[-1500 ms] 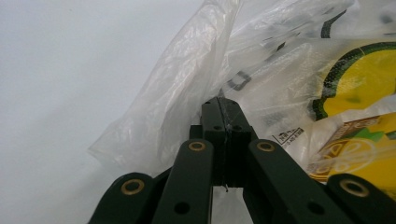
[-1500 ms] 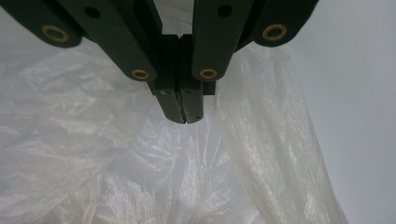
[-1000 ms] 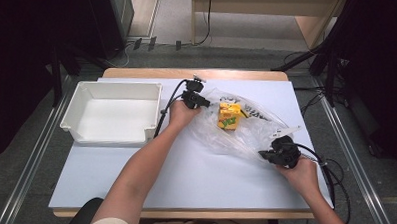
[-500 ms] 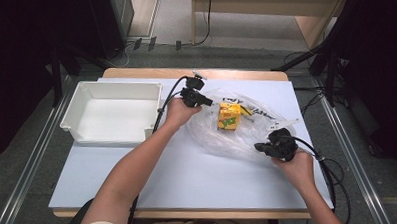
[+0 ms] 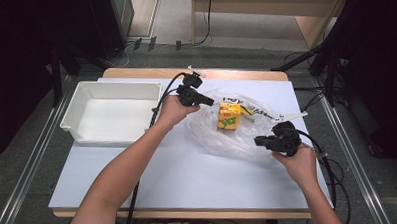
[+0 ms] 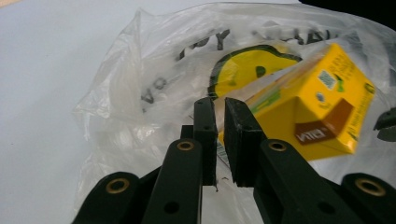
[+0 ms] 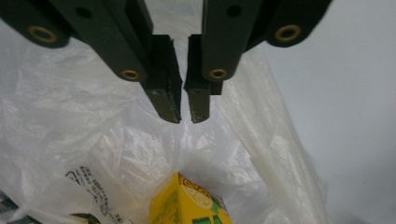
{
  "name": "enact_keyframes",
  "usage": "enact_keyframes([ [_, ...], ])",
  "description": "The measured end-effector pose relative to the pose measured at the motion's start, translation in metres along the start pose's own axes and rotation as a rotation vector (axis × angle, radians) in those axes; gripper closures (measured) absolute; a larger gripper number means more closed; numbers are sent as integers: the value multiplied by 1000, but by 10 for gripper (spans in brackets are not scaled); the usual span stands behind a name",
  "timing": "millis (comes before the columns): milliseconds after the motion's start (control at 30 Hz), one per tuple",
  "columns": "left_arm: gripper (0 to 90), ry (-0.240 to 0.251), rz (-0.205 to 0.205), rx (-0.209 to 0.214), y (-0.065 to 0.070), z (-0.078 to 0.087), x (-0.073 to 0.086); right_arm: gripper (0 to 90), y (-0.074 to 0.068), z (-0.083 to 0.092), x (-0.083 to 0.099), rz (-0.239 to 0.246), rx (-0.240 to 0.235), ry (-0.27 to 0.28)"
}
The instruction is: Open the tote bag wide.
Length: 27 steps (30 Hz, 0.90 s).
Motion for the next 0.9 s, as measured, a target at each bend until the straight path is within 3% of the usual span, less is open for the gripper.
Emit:
enact_keyframes([
  [133,775,17,-14,24,5,8,2,733,-7,5,-1,-21,-20,4],
  [167,728,14,-26,22,5,9,2,656,-9,6,0,-33,-27,17],
  [200,728,20,-31,30,6,10,3,656,-9,6,0,-33,-27,17],
  [300,657,38,-42,52,8,16,5,525,-15,7,1,-25,-35,37],
  [400,591,34,-50,68,11,19,8,454,-20,8,3,-16,-53,43],
  [533,499,36,-64,88,16,20,12,428,-22,7,4,-7,-62,37],
  [567,483,41,-83,93,17,21,13,429,-22,7,4,-3,-61,37],
  [633,476,37,-105,77,19,21,15,431,-21,8,5,0,-54,38],
  [900,434,37,-110,97,27,20,15,435,-22,9,7,20,-51,43],
])
Point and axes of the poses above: each handheld gripper's, and its own axes: z roughly backward along the jaws, x roughly out of its underside, y roughly to its right, the point moved 7 cm from there along -z, roughly forward along the jaws, and after that the axes turned 8 degrees about -z, right-handed, at the moved point
